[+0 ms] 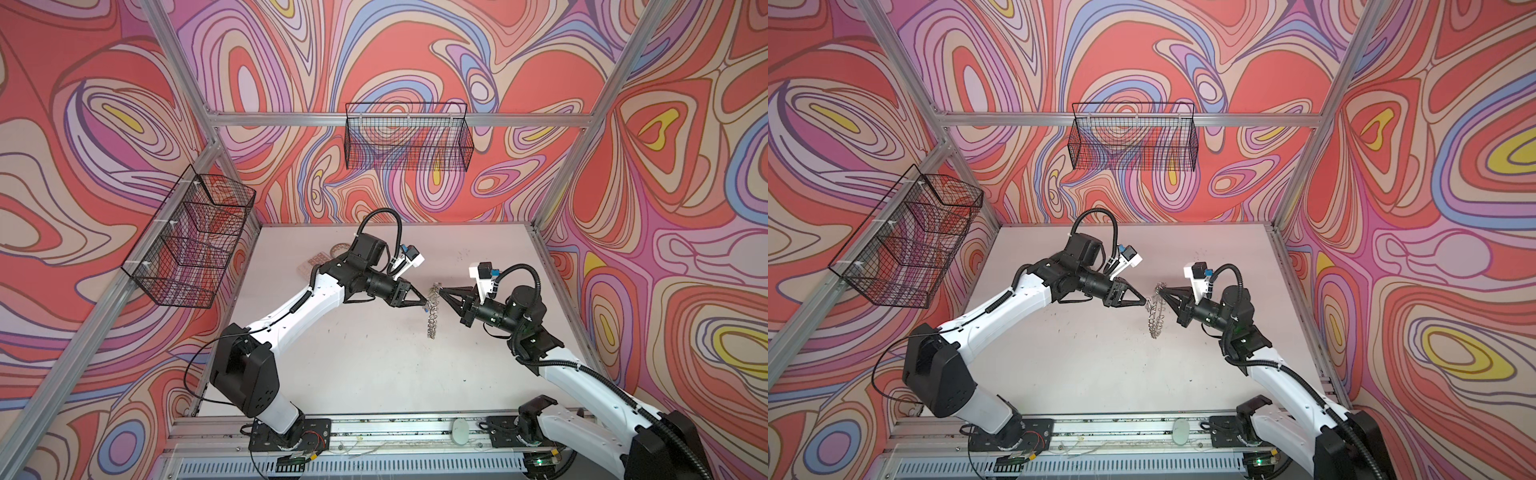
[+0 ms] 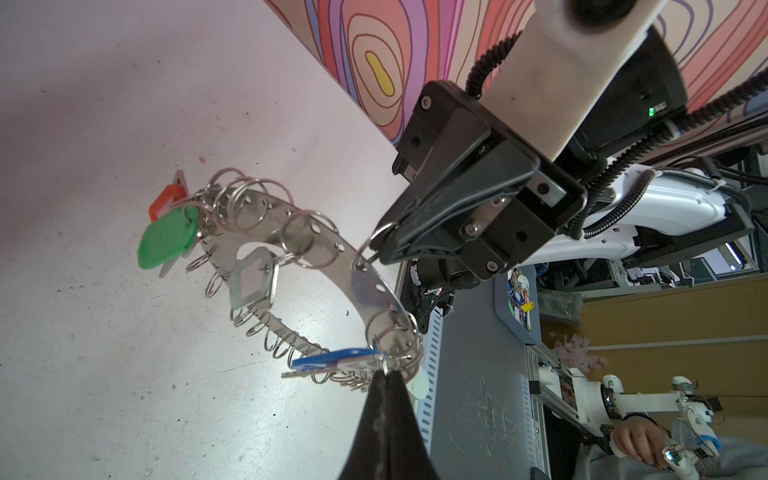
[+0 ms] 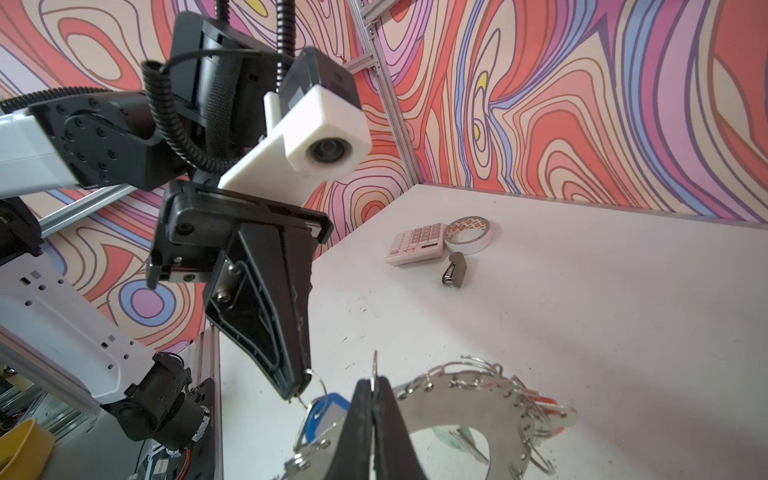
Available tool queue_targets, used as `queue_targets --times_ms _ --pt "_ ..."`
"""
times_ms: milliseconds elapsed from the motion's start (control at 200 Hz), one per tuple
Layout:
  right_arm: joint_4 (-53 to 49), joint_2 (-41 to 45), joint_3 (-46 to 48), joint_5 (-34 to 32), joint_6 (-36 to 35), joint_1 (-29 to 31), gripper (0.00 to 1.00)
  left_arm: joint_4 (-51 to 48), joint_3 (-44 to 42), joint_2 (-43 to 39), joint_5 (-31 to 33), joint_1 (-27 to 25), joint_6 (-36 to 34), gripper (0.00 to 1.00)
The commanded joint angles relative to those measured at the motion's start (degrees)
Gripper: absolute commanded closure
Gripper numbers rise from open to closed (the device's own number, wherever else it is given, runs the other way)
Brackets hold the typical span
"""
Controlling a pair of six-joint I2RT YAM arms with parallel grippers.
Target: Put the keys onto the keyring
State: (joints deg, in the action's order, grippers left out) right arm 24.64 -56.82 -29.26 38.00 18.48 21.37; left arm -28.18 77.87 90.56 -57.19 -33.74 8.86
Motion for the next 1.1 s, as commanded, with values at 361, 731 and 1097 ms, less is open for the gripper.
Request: queue_targets --times_ms 361,731,1097 --pt "0.3 0.7 -1.9 0.4 -1.5 1.2 1.0 5.4 2.9 2.0 0.9 -1.6 3.8 1.0" --pt "0.6 0.7 -1.6 0.6 -1.3 1.6 1.0 6.8 3.0 2.4 4.3 -2.3 5.8 1.0" --pt "0.3 0.6 -1.6 0.4 -1.2 1.9 1.0 6.3 3.2 2.3 7.4 -2.4 6.0 1.0"
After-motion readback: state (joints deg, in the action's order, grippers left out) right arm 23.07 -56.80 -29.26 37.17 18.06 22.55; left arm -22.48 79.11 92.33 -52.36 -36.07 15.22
